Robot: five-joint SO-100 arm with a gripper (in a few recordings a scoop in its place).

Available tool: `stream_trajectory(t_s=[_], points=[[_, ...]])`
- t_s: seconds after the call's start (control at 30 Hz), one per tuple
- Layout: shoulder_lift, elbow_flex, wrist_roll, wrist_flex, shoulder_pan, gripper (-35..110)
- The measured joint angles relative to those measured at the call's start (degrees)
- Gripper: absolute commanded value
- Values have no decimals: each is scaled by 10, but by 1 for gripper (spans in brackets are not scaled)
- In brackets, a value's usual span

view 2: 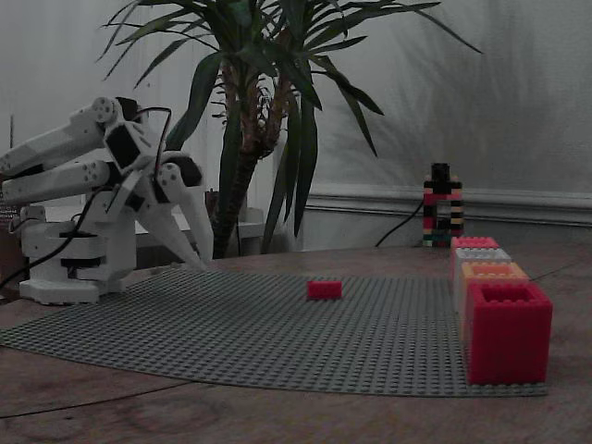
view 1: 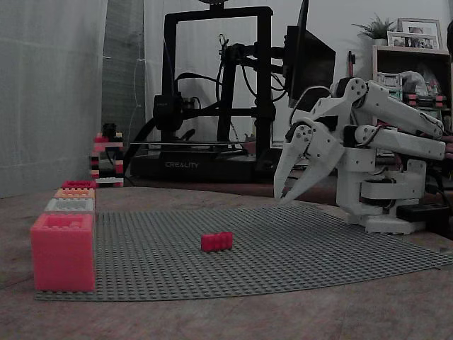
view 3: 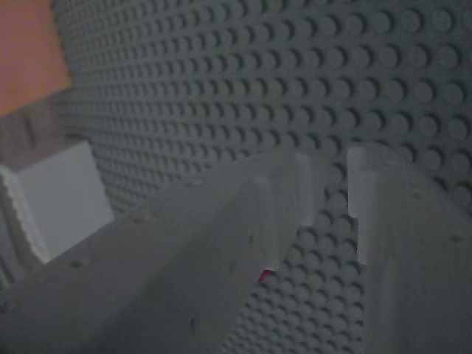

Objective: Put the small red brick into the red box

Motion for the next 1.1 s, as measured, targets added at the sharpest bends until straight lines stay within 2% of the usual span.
stream_trajectory(t_s=[0.73,0.97,1.1], points=[[-27,-1,-4,-5,0,0],[-203,-112,-18,-82,0,0],[-323,-239,-120,-109,-29,0]])
